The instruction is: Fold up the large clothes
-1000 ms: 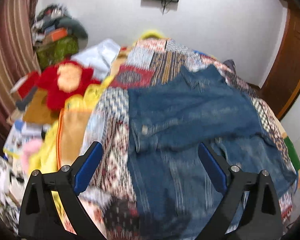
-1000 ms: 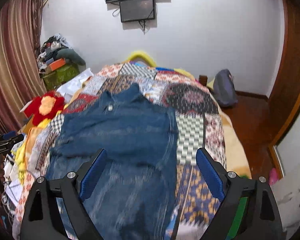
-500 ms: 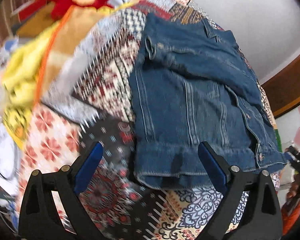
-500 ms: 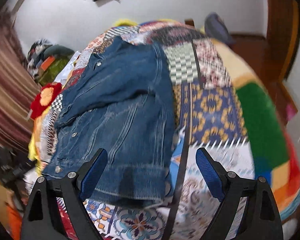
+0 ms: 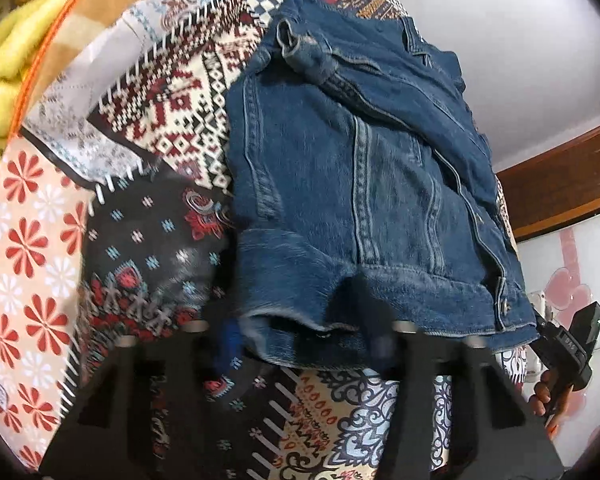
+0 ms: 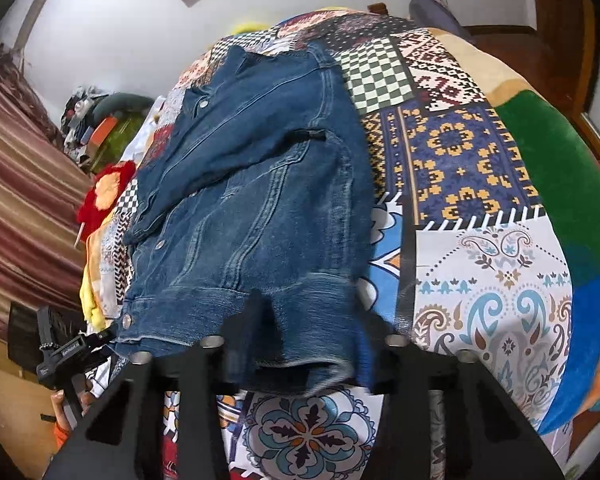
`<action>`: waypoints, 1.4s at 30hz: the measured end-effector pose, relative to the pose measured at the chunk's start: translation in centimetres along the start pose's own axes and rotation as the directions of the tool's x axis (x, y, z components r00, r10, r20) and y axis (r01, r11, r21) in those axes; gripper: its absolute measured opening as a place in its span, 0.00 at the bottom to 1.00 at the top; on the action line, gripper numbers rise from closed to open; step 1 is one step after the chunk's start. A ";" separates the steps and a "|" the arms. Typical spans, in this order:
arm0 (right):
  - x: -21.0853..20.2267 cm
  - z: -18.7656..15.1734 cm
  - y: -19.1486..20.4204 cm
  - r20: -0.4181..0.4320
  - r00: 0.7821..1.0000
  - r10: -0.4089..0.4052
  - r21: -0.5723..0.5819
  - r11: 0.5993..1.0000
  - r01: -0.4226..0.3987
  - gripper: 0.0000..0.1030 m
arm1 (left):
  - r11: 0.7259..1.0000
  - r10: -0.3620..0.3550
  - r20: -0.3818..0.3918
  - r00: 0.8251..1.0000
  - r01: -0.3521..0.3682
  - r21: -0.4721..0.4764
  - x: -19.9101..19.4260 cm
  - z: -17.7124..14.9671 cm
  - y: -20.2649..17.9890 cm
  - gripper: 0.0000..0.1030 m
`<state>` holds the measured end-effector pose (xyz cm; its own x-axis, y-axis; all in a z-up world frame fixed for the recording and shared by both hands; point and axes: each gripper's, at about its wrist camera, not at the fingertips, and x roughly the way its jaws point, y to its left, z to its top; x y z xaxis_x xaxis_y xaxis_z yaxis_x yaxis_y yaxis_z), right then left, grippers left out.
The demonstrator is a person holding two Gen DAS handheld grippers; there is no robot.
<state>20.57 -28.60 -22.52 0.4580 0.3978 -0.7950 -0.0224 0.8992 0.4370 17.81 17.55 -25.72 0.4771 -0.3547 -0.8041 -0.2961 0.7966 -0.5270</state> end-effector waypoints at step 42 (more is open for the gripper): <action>16.7 34.3 9.4 0.171 0.982 -0.081 -0.188 0.976 0.113 0.12 | 0.927 0.122 0.277 0.953 -0.209 0.311 8.0 31.7 -10.1 0.10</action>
<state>58.48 -19.79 -17.28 0.6031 0.2871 -0.7442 -0.1375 0.9564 0.2575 50.88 22.16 -18.12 0.6481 -0.1054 -0.7542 -0.1170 0.9649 -0.2353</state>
